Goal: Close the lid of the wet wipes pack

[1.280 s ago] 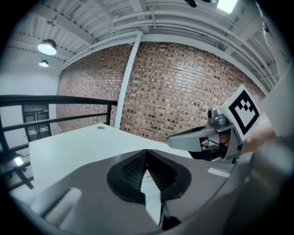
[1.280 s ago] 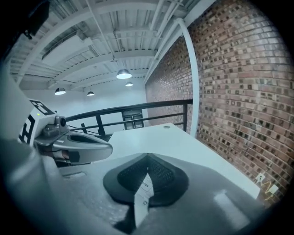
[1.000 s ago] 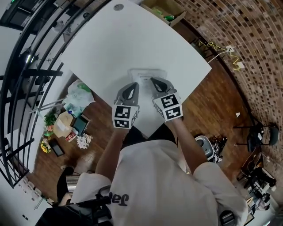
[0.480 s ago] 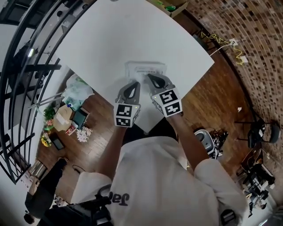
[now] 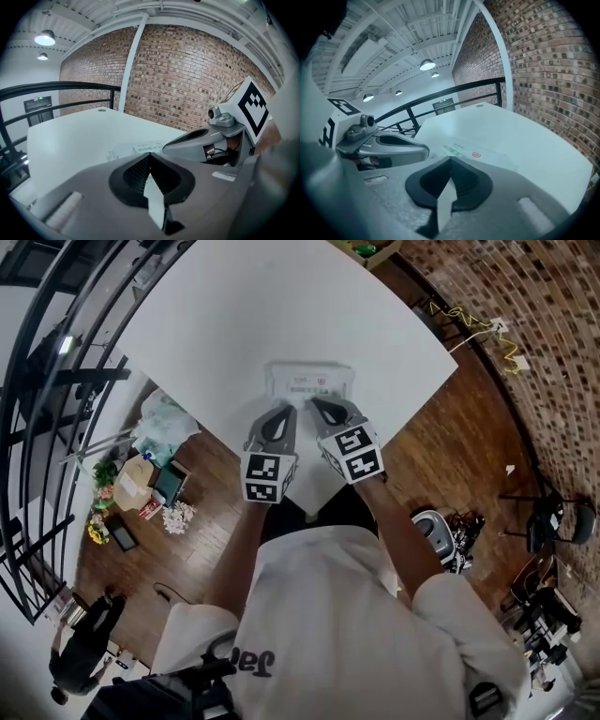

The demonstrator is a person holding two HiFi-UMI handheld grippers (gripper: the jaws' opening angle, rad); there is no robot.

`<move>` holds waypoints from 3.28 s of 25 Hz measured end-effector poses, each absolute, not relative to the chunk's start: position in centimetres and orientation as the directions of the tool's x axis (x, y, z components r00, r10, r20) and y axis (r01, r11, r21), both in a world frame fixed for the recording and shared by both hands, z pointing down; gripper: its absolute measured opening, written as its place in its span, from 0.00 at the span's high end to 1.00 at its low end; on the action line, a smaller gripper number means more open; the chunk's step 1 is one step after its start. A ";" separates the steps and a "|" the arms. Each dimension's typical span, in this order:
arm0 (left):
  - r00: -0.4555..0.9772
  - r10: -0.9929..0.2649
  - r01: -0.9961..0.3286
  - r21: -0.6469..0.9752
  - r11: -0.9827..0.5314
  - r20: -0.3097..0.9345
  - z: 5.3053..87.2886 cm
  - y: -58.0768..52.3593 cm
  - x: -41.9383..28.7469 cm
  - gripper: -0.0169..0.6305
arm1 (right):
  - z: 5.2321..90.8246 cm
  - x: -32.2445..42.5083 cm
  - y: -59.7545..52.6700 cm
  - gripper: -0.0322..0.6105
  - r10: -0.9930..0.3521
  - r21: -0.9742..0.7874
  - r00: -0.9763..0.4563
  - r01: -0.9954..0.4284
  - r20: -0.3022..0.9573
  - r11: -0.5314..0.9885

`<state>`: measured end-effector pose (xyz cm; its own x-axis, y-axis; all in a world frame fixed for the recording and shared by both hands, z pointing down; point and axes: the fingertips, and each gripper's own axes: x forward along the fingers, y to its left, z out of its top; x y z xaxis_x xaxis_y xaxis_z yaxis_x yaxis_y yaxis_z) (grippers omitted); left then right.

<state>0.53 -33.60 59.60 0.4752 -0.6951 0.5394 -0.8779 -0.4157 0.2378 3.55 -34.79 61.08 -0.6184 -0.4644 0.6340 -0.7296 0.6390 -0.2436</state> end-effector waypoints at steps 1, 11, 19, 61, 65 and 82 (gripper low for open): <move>0.472 -0.695 -0.880 0.242 -0.410 0.542 59.7 -33.5 0.5 0.95 | 61.6 3.5 -34.6 0.97 -0.454 -0.244 -0.612 -0.731 0.647 0.637; 0.461 -0.686 -0.886 0.251 -0.389 0.563 61.0 -33.5 -0.6 0.95 | 64.1 3.2 -34.4 0.97 -0.396 -0.276 -0.575 -0.754 0.716 0.595; 0.443 -0.697 -0.896 0.250 -0.367 0.564 61.0 -34.2 -2.3 0.95 | 64.3 2.2 -34.6 0.97 -0.275 -0.240 -0.513 -0.726 0.813 0.645; 0.453 -0.686 -0.891 0.274 -0.361 0.570 61.2 -32.2 -6.4 0.95 | 62.6 2.2 -35.7 0.97 -0.280 -0.195 -0.483 -0.720 0.829 0.666; 0.457 -0.682 -0.889 0.277 -0.364 0.571 61.3 -32.0 -5.9 0.95 | 63.9 3.0 -36.3 0.97 -0.231 -0.280 -0.486 -0.763 0.843 0.582; 0.463 -0.684 -0.886 0.292 -0.359 0.563 61.5 -33.4 -6.9 0.95 | 65.5 1.2 -35.7 0.97 -0.148 0.003 -0.261 -0.485 0.954 0.874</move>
<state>-6.87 -33.37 61.47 0.4632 -0.6845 0.5630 -0.8862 -0.3593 0.2924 1.20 -35.74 65.54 -0.2614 -0.1478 0.9538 -0.4853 0.8743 0.0025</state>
